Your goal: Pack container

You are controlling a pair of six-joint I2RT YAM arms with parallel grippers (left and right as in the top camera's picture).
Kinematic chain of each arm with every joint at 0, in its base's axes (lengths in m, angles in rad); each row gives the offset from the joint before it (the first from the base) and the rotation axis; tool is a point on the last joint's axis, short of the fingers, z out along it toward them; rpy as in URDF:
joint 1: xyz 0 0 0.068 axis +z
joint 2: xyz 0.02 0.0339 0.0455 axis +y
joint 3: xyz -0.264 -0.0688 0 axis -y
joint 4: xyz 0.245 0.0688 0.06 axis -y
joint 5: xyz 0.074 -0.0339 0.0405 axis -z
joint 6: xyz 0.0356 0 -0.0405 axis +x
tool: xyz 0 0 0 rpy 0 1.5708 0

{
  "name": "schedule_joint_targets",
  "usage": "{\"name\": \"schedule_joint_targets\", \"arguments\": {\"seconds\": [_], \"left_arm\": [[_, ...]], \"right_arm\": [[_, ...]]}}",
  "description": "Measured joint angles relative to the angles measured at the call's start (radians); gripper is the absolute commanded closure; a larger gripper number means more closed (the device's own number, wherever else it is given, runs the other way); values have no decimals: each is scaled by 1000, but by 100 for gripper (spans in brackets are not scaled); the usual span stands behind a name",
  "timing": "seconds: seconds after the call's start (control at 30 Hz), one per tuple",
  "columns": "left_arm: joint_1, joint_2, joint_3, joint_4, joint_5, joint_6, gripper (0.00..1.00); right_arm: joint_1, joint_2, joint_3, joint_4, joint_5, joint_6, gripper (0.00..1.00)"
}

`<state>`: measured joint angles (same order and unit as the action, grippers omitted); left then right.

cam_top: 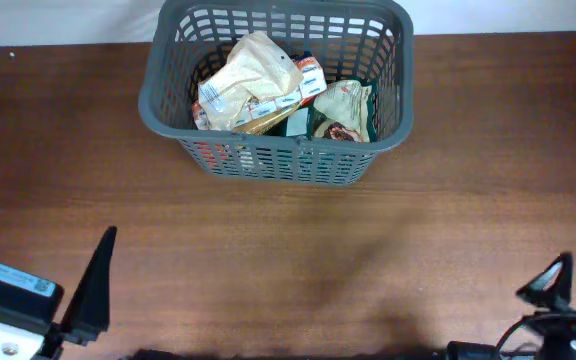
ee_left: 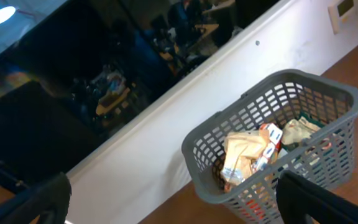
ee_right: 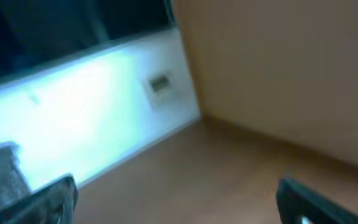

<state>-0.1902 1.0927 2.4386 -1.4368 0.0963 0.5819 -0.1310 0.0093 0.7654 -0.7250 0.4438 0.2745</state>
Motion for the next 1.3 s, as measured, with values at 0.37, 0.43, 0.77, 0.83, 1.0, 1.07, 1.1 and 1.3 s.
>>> {"name": "schedule_joint_targets", "arguments": {"seconds": [0.37,0.43,0.77,0.83,1.0,1.07,1.1,1.3], "left_arm": [[0,0,0,-8,10,0,1],[0,0,0,-8,16,0,1],[0,0,0,-9,27,0,1],[0,0,0,-11,27,0,1],[0,0,0,-15,27,0,1],[0,0,0,-21,27,0,1],[0,0,0,-23,27,0,1],[0,0,0,-39,27,0,1]], "right_arm": [[0,0,-293,719,-55,8,1],[0,0,-333,775,-72,15,1],[0,1,-591,1229,-250,36,1],[0,1,-636,1285,-288,37,1],[0,1,-705,1318,-348,43,1],[0,1,-726,1323,-360,44,1],[0,1,-735,1323,-364,44,1],[0,1,-752,1249,-383,44,1]]}}
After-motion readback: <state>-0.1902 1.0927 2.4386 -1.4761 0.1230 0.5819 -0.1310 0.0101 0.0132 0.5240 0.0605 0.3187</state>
